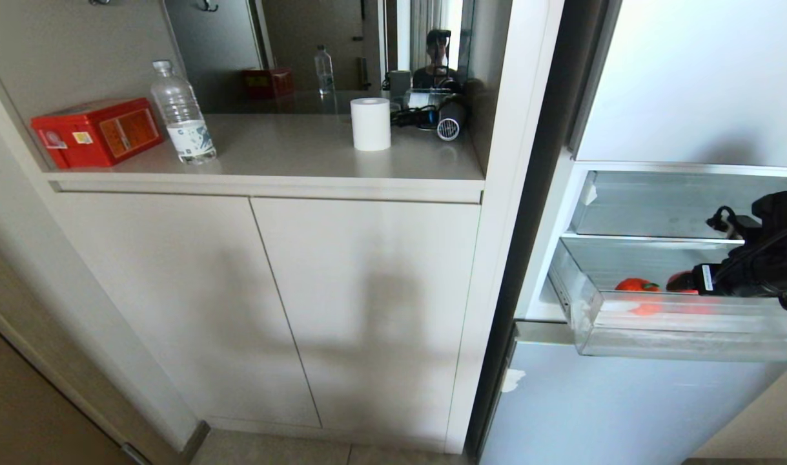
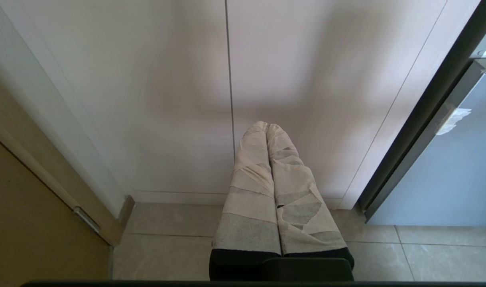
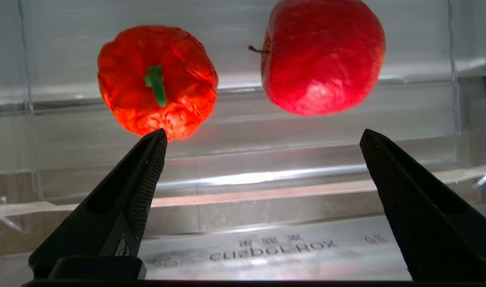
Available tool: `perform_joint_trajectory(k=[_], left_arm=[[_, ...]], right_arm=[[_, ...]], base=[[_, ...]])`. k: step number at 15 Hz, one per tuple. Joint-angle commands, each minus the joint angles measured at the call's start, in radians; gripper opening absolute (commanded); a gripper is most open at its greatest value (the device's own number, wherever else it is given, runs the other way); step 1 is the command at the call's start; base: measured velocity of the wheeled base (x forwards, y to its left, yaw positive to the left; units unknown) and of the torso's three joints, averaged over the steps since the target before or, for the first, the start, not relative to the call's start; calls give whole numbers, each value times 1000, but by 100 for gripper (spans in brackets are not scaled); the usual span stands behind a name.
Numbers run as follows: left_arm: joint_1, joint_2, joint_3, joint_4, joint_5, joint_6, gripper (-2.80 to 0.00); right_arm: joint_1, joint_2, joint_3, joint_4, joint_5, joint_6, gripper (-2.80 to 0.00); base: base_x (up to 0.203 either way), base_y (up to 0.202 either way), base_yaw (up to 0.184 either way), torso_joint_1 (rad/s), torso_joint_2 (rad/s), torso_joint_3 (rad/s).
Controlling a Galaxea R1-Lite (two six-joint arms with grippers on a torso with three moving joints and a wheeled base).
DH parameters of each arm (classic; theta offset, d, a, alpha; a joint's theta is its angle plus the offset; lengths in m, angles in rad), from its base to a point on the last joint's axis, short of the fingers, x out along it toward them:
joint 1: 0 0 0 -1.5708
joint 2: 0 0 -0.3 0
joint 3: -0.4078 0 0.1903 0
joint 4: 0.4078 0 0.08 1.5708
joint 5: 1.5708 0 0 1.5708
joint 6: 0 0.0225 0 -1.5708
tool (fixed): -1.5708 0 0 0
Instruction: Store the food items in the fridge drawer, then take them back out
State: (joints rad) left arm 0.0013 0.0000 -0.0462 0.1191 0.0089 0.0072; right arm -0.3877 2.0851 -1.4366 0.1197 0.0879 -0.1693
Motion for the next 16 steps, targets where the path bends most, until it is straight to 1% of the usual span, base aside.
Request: perform_joint_trajectory(k=[1, 6, 8, 10, 14, 16], left_arm=[[0, 2, 0, 1, 0, 0, -280], [0, 2, 0, 1, 0, 0, -280], [0, 2, 0, 1, 0, 0, -280], [0, 2, 0, 1, 0, 0, -280], [0, 2, 0, 1, 0, 0, -280], [0, 2, 0, 1, 0, 0, -280]], right_arm=[[-8, -49, 26, 12, 3, -10, 0], [-34, -130, 74, 89, 3, -23, 0], [-56, -164, 104, 122, 3, -41, 0], [-76, -186, 131, 130, 3, -55, 0], [-76, -165, 137, 130, 4, -55, 0], [-77, -182, 163, 142, 5, -55, 0]], base=[[0, 0, 0, 0, 0, 0], [0, 0, 0, 0, 0, 0], [0, 0, 0, 0, 0, 0], [0, 0, 0, 0, 0, 0], [0, 0, 0, 0, 0, 0], [0, 0, 0, 0, 0, 0]])
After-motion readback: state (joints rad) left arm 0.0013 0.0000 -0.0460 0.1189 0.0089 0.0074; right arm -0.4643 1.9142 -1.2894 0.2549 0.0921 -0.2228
